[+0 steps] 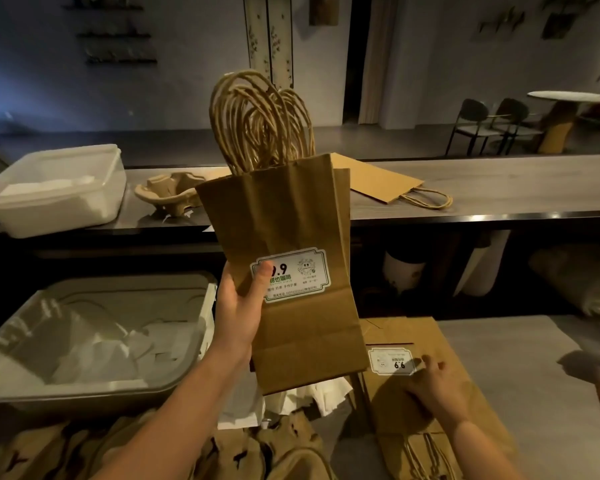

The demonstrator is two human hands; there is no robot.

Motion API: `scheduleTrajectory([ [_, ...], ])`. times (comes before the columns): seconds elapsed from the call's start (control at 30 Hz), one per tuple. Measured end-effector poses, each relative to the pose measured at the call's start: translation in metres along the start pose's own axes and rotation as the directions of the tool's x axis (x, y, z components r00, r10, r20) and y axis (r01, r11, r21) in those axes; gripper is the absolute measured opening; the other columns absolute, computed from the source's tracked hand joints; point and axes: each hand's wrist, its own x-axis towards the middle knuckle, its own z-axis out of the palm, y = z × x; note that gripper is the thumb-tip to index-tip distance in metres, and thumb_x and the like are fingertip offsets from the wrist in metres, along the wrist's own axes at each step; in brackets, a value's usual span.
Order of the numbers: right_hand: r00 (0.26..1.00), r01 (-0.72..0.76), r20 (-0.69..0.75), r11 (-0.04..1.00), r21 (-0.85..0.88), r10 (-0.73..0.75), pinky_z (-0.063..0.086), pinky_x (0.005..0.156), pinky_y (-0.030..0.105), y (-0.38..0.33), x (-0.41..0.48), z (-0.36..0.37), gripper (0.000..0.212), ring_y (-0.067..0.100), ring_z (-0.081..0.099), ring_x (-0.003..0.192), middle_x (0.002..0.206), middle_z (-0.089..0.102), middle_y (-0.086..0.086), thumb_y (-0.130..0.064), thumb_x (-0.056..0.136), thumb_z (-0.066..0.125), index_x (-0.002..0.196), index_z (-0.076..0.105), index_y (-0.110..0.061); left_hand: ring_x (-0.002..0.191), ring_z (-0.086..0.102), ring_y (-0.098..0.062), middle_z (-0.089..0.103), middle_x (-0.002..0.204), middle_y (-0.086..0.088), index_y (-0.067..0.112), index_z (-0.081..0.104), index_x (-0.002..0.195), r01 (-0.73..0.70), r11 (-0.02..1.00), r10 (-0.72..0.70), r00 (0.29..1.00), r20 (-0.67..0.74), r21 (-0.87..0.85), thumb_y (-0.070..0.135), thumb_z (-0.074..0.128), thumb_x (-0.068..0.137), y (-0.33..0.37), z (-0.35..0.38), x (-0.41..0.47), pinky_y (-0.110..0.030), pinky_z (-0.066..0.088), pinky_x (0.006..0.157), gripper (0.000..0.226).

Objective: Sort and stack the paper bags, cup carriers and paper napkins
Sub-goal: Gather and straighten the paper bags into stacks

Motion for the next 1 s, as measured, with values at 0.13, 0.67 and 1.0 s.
scheduleTrajectory([
  [0.13,0.996,-0.050,0.079,0.992,0.116,0.041,0.043,0.098,0.038,-0.004,0.006,0.003,0.087,0.035,0.044,0.120,0.133,0.035,0.020,-0.043,0.077,0.072,0.142,0.026,-0.007,0.107,0.062,-0.018,0.064,0.114,0.002,0.040,0.050,0.108,0.017,0.999,-0.017,1.000,-0.010,-0.029,0.041,0.058,0.074,-0.002,-0.003,0.000,-0.039,0.050,0.092,0.036],
  [0.67,0.969,-0.101,0.222,0.653,0.750,-0.105,0.052,0.078,0.040,-0.012,0.018,-0.035,0.025,0.024,0.059,0.089,0.113,0.059,0.012,-0.022,0.094,0.053,0.118,0.061,-0.017,0.094,0.065,-0.013,0.066,0.103,0.005,0.037,0.050,0.106,0.036,0.993,-0.045,0.996,-0.076,-0.111,0.036,0.059,0.080,-0.003,-0.005,0.006,-0.027,0.051,0.074,0.028],
  [1.0,0.863,0.252,-0.044,0.352,0.901,-0.504,0.053,0.070,0.024,-0.054,-0.015,-0.102,0.075,0.016,0.067,0.090,0.093,0.071,0.002,-0.048,0.046,0.086,0.107,0.057,-0.017,0.105,0.057,-0.009,0.061,0.111,0.010,0.035,0.046,0.117,-0.094,0.995,0.085,0.980,-0.178,-0.040,0.036,0.055,0.088,0.016,-0.015,0.025,-0.030,0.046,0.089,0.031],
])
